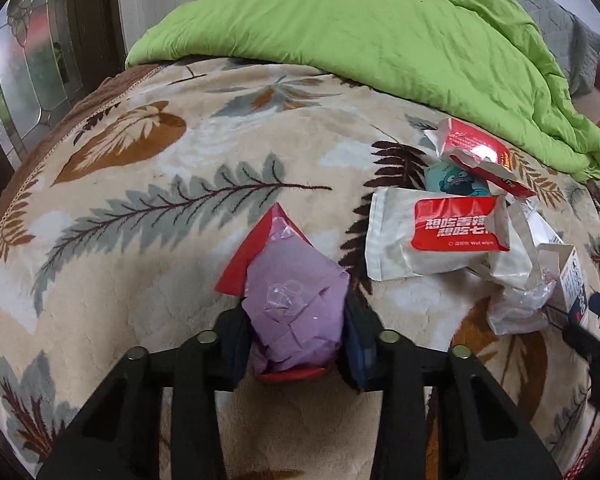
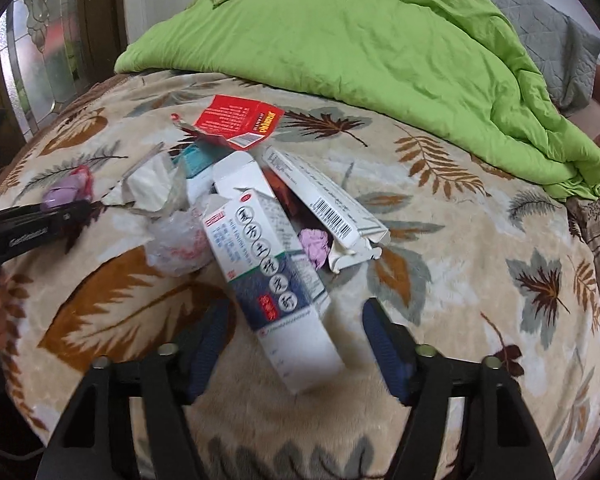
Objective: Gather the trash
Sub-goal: 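Grasp the purple-red wrapper with the left tool while the right tool grasps the white medicine box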
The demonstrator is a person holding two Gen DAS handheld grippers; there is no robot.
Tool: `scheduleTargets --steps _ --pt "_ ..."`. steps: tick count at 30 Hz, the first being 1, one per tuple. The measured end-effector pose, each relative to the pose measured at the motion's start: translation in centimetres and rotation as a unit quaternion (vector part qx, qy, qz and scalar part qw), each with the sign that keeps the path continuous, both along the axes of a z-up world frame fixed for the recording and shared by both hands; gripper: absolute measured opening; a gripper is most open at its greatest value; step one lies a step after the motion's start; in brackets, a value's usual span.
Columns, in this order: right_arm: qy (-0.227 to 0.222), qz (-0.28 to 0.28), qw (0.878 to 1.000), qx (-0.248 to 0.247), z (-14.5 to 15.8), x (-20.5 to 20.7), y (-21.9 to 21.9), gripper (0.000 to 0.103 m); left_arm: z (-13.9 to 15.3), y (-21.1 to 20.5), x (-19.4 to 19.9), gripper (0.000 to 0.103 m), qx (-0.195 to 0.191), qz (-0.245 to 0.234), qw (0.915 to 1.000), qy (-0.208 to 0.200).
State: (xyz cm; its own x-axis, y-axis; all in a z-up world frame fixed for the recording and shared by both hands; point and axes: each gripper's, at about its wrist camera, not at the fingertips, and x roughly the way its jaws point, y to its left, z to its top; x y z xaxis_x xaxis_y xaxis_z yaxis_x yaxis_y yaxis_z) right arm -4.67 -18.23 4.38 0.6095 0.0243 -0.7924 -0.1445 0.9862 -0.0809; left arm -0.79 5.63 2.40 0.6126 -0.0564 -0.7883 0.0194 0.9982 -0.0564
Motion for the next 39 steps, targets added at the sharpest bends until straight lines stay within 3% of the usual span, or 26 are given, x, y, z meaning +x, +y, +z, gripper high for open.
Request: scheduleTargets --steps 1,5,7,8,9,12,16,17,19,22,32,33,35,39 --pt "0.003 0.001 1.000 0.005 -0.1 0.1 0.0 0.050 0.1 0.1 -0.1 0.034 -0.005 -0.001 1.0000 -0.004" --pt "-0.007 -0.004 1.000 0.012 0.3 -0.5 0.4 0.047 0.7 0.2 -1.0 0.034 -0.025 -0.011 0.9995 -0.016" --pt "-0.010 -0.012 1.000 0.026 0.6 -1.1 0.3 0.041 1.3 -0.3 -1.7 0.033 -0.028 -0.025 0.9989 -0.028" --pt "-0.012 -0.017 0.999 0.037 0.9 -1.5 0.2 0.030 1.6 -0.7 -2.2 0.033 -0.030 -0.033 0.9984 -0.035" --pt "-0.013 -0.022 0.998 0.052 1.3 -2.0 0.0 0.007 2.0 -1.1 -2.8 0.033 -0.032 -0.044 0.9975 -0.045" --pt "-0.019 -0.039 0.994 0.101 2.2 -3.9 -0.2 0.007 3.0 -2.2 -4.4 0.033 -0.033 -0.066 0.9951 -0.066" --pt "-0.026 -0.055 0.991 0.115 2.7 -5.3 -0.1 0.010 3.7 -3.3 -6.1 0.033 -0.033 -0.081 0.9928 -0.082" --pt "-0.028 -0.058 0.991 0.121 2.9 -5.3 -0.3 0.016 3.7 -3.3 -6.3 0.033 -0.038 -0.083 0.9926 -0.080" --pt "-0.030 -0.065 0.989 0.129 3.2 -5.2 -1.1 0.047 3.5 -3.5 -6.4 0.033 -0.045 -0.087 0.9925 -0.073" --pt "-0.041 -0.064 0.989 0.124 3.5 -4.6 -1.7 0.059 3.6 -3.4 -6.5 0.033 -0.047 -0.088 0.9922 -0.075" --pt "0.029 -0.046 0.994 0.094 -0.4 1.0 -1.2 0.059 3.5 -3.6 -6.3 0.033 -0.048 -0.099 0.9908 -0.078" --pt "0.035 -0.053 0.993 0.101 -0.9 1.3 -1.4 0.057 3.5 -3.6 -6.3 0.033 -0.047 -0.101 0.9907 -0.078" --pt "0.044 -0.063 0.990 0.116 -1.5 1.4 -1.7 0.039 3.5 -3.7 -6.3 0.033 -0.046 -0.104 0.9903 -0.079" --pt "0.045 -0.070 0.988 0.129 -1.7 0.8 -1.9 0.036 3.6 -3.8 -6.4 0.033 -0.046 -0.108 0.9897 -0.082"
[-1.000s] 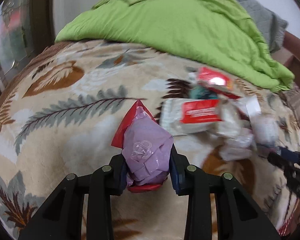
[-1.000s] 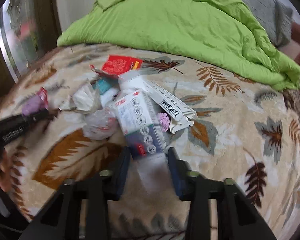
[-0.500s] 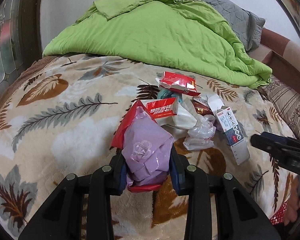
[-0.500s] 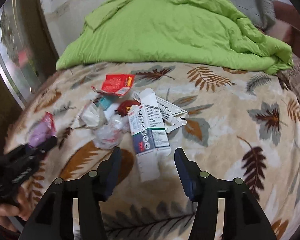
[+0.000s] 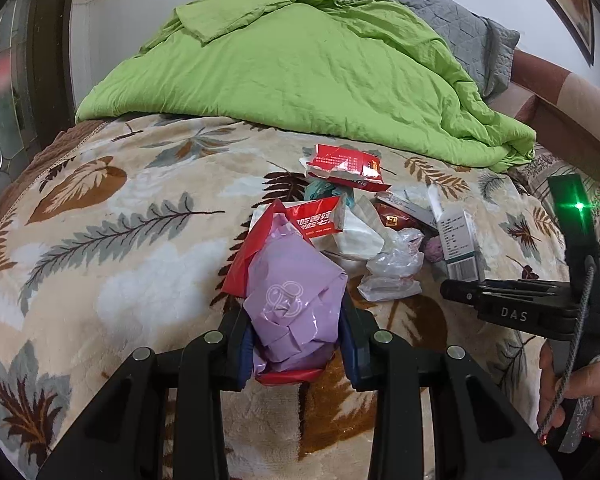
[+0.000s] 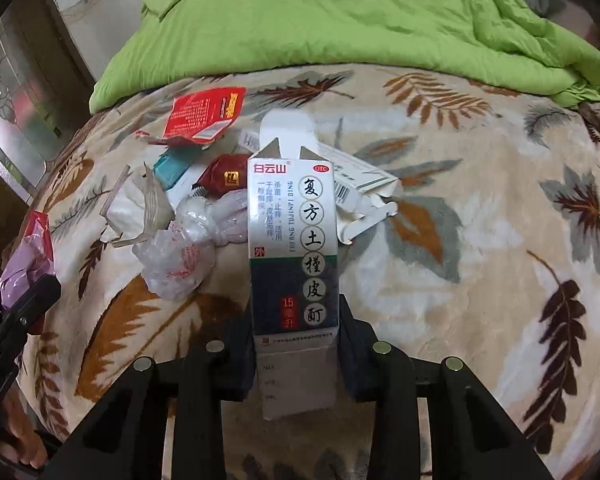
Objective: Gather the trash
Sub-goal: 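Grasp the purple-red wrapper with the left tool while the right tool grasps the white medicine box, then lift the wrapper and medicine box off the bed with both tools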
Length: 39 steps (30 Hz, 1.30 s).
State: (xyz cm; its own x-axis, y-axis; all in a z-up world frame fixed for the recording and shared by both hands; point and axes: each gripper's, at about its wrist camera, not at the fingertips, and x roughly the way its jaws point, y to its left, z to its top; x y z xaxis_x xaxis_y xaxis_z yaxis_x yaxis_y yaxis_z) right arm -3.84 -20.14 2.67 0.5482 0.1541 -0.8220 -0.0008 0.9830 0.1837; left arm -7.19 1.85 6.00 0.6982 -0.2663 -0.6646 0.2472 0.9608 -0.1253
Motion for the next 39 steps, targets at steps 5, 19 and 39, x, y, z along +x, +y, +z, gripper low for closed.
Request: scheduleTargets --steps 5,19,39 --pt "-0.049 -0.008 0.999 0.014 2.8 -2.8 0.5 0.036 0.5 0.0 -0.6 0.033 -0.001 0.001 0.9999 -0.015" --pt "-0.130 0.005 0.991 0.041 5.8 -10.1 3.4 0.036 1.6 -0.9 -4.2 0.033 0.031 0.011 0.9977 -0.059" --pt "-0.136 0.012 0.990 0.038 5.8 -9.8 3.9 0.036 1.6 -1.2 -4.2 0.033 0.048 0.013 0.9963 -0.070"
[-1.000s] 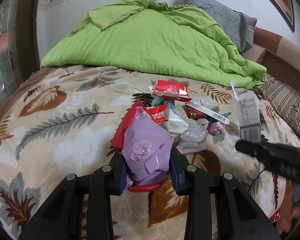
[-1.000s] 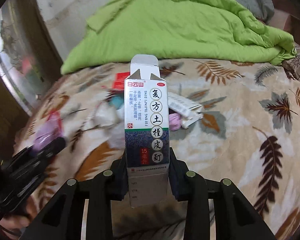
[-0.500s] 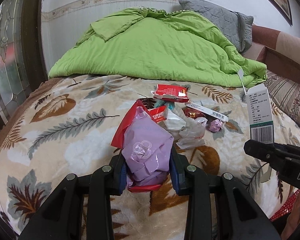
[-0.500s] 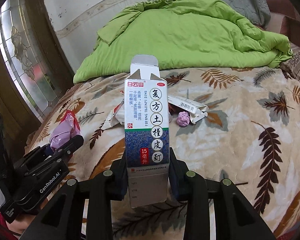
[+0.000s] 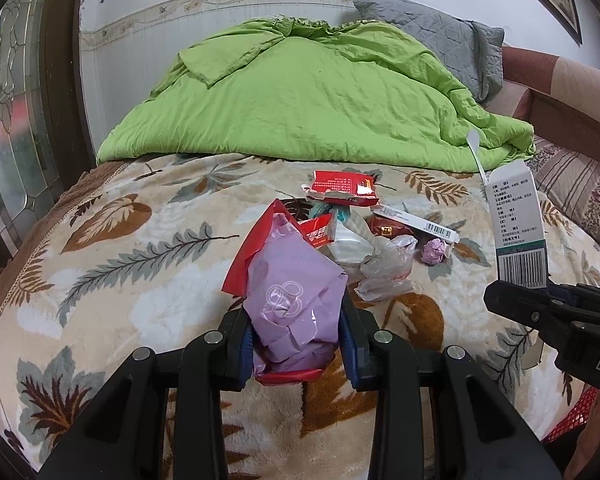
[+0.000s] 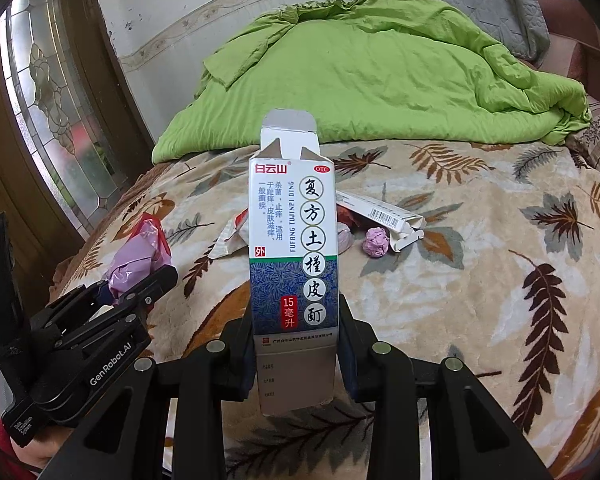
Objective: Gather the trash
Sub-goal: 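Lift the wrapper and medicine box off the bed with both tools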
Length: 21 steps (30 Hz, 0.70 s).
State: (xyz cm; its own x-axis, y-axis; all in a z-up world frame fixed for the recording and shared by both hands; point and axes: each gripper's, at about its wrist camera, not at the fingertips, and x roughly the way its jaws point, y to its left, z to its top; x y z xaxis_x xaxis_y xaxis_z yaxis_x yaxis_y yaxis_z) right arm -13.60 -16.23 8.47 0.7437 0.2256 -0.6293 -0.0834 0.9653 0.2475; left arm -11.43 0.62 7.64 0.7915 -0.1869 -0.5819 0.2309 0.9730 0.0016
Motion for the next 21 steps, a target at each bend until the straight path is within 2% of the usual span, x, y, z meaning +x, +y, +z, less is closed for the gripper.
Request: scheduleTargets --steps 21 --pt "-0.006 -0.001 1.000 0.002 0.24 -0.21 0.00 0.036 0.06 -0.19 0.06 0.033 0.006 -0.001 1.0000 -0.004"
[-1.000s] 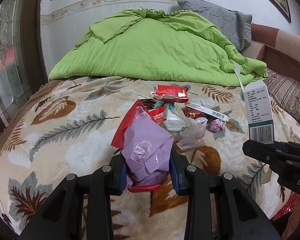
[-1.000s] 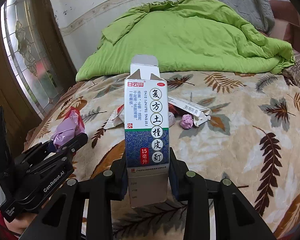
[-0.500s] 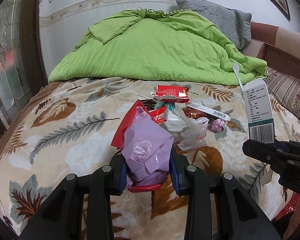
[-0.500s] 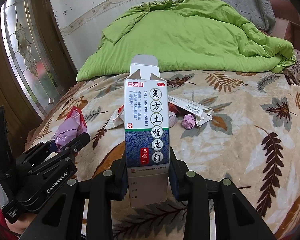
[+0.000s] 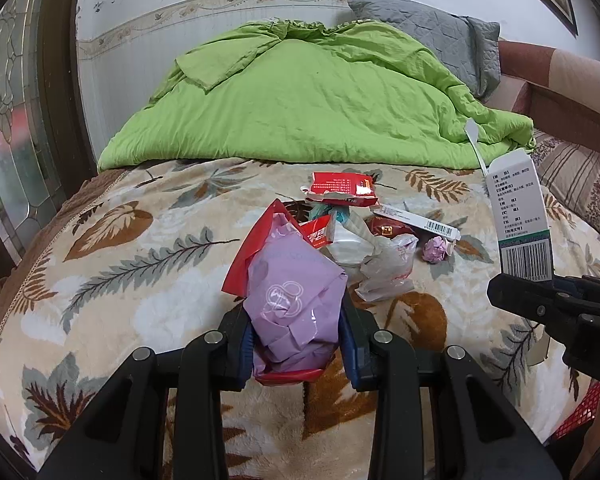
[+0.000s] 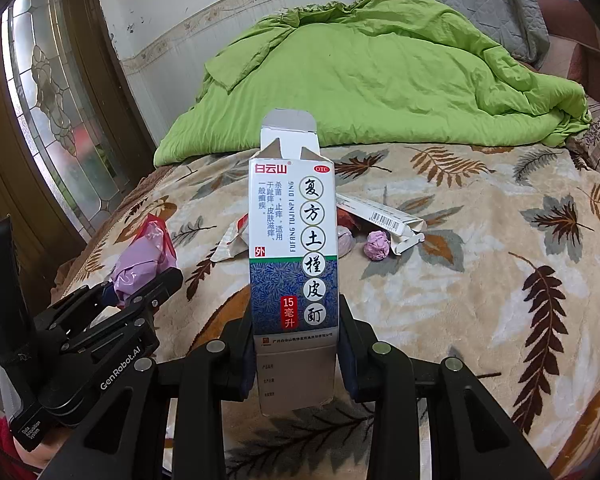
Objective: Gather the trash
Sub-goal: 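Lift the wrapper and medicine box off the bed with both tools, then carry wrapper and medicine box to the red basket and open both tools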
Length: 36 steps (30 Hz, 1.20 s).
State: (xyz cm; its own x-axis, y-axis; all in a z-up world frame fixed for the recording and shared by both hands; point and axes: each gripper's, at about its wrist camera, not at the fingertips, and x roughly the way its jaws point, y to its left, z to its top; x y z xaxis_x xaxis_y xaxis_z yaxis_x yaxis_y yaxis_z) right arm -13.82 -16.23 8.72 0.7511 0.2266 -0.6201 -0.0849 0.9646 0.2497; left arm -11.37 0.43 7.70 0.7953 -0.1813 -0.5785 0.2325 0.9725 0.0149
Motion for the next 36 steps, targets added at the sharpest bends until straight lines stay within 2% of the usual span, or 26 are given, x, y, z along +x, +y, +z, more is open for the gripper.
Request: scheduleTargets --steps 15,22,30,33,36 --pt "-0.008 -0.015 1.000 0.018 0.7 -0.3 -0.7 0.036 0.0 -0.1 0.1 0.033 0.002 -0.003 1.0000 -0.001" --pt "-0.024 -0.028 0.999 0.039 2.1 -2.4 -2.4 0.036 0.3 -0.8 -0.3 0.033 0.003 -0.020 0.9998 -0.002" --pt "-0.039 -0.071 0.996 0.047 4.5 -8.4 -7.9 0.036 2.0 -3.5 -3.0 0.033 -0.020 -0.093 0.9954 -0.002" --pt "-0.035 -0.102 0.993 0.048 4.6 -11.5 -10.9 0.036 2.9 -5.7 -4.7 0.033 -0.033 -0.138 0.9899 0.002" --pt "-0.019 -0.145 0.988 0.050 4.2 -15.2 -14.4 0.036 3.9 -8.6 -6.6 0.033 -0.046 -0.193 0.9802 0.010"
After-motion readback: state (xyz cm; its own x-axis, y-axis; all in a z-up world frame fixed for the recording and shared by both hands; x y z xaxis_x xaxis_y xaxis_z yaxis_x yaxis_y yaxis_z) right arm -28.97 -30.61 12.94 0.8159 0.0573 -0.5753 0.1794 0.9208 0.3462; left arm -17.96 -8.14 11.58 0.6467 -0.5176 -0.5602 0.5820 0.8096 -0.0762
